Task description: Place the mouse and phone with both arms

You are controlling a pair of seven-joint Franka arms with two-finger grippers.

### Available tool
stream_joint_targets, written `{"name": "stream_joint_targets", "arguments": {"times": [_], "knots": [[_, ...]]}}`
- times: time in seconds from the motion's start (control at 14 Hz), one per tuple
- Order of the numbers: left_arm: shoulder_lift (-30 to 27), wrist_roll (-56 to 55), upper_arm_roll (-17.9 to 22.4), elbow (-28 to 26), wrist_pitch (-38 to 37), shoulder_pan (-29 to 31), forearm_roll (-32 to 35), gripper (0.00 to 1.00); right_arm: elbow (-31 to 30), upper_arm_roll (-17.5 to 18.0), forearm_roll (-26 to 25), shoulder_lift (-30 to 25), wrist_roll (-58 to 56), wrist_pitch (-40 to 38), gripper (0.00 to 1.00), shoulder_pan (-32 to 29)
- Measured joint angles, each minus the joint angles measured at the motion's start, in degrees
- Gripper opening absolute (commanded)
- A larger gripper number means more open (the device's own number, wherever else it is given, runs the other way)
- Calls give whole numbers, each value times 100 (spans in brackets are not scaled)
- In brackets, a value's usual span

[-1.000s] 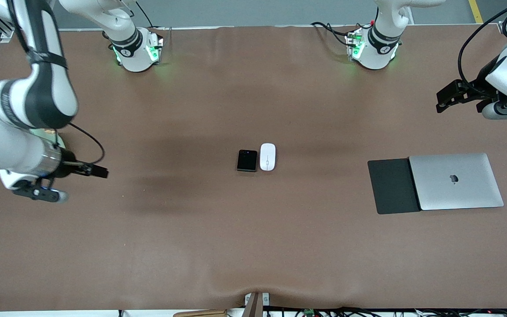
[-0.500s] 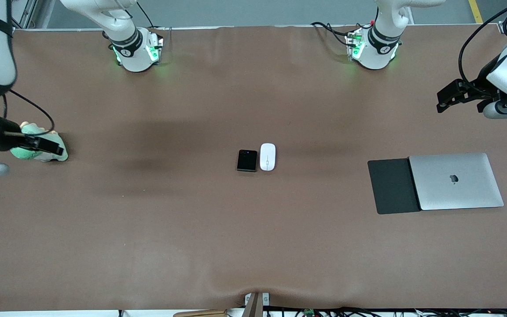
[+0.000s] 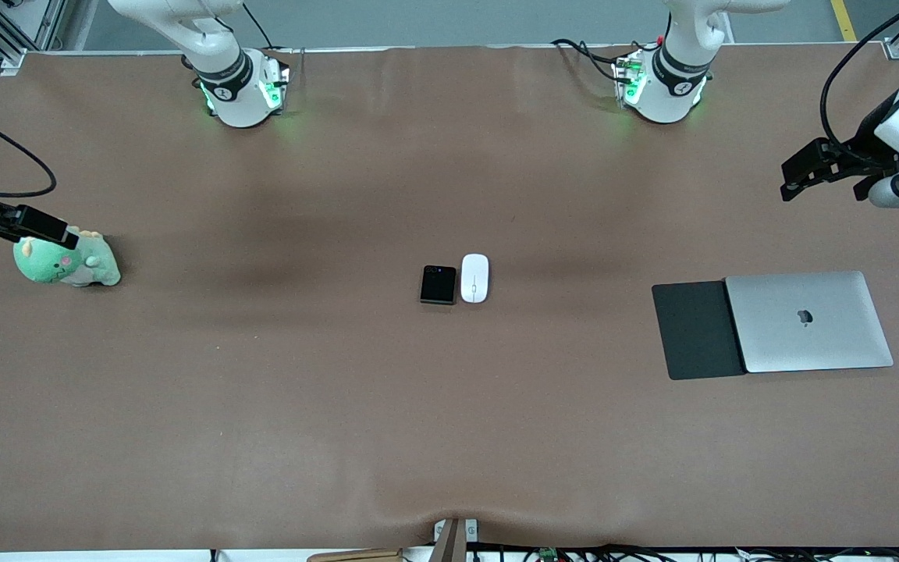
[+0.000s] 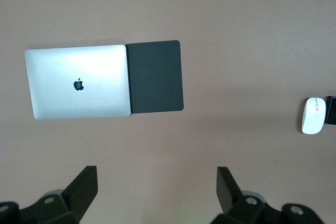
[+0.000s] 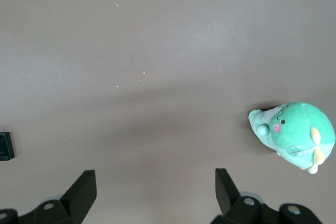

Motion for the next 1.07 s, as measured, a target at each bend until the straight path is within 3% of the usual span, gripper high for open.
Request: {"name": "stream_joint_targets", "arguments": {"times": [0.43,1.07], "knots": [[5,0,-12,1,0,-13,0,100,582,57,-298,-7,0,-1002,100,82],[16,5,-18,1,-24,-13,0,100,713,344,-319,-186,5,-1247,100,-12]]}}
